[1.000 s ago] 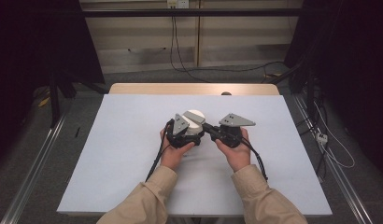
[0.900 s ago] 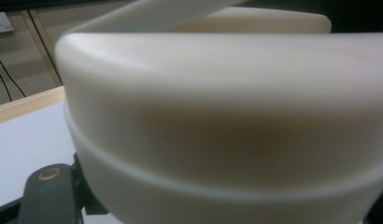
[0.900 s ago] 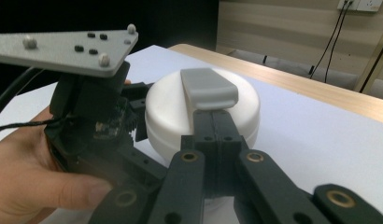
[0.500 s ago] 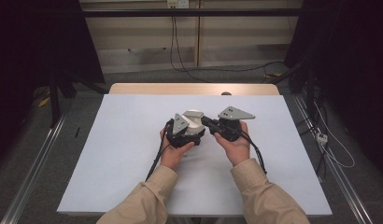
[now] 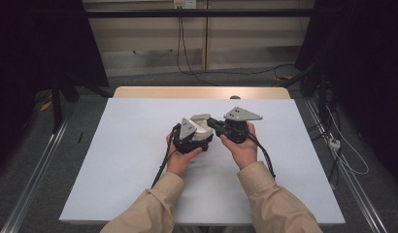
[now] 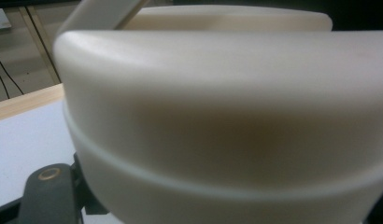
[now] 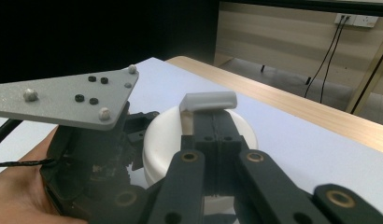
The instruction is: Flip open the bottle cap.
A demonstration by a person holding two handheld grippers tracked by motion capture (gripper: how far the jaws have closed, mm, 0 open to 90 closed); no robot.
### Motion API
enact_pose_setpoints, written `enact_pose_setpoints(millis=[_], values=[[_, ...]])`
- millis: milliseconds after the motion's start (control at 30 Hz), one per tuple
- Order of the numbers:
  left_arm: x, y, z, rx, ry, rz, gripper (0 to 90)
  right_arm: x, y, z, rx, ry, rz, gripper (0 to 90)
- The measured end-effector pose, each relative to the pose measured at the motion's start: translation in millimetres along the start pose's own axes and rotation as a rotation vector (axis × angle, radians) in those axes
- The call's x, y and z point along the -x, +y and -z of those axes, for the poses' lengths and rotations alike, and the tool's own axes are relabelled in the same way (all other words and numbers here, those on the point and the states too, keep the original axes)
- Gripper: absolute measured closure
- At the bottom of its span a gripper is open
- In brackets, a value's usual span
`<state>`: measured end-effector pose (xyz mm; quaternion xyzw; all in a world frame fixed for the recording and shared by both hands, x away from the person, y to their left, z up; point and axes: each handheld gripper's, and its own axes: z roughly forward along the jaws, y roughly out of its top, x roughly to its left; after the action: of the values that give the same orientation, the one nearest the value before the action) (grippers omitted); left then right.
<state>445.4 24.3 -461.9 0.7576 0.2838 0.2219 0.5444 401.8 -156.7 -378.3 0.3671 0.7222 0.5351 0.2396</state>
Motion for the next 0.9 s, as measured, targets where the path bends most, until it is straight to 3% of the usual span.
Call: enact_pose_setpoints(millis=[900], values=[[0.2, 0.1, -0.7, 0.003, 0.004, 0.008, 18.5, 0.1, 14.8, -13.0, 0.026, 0.008, 0.010, 90.0]])
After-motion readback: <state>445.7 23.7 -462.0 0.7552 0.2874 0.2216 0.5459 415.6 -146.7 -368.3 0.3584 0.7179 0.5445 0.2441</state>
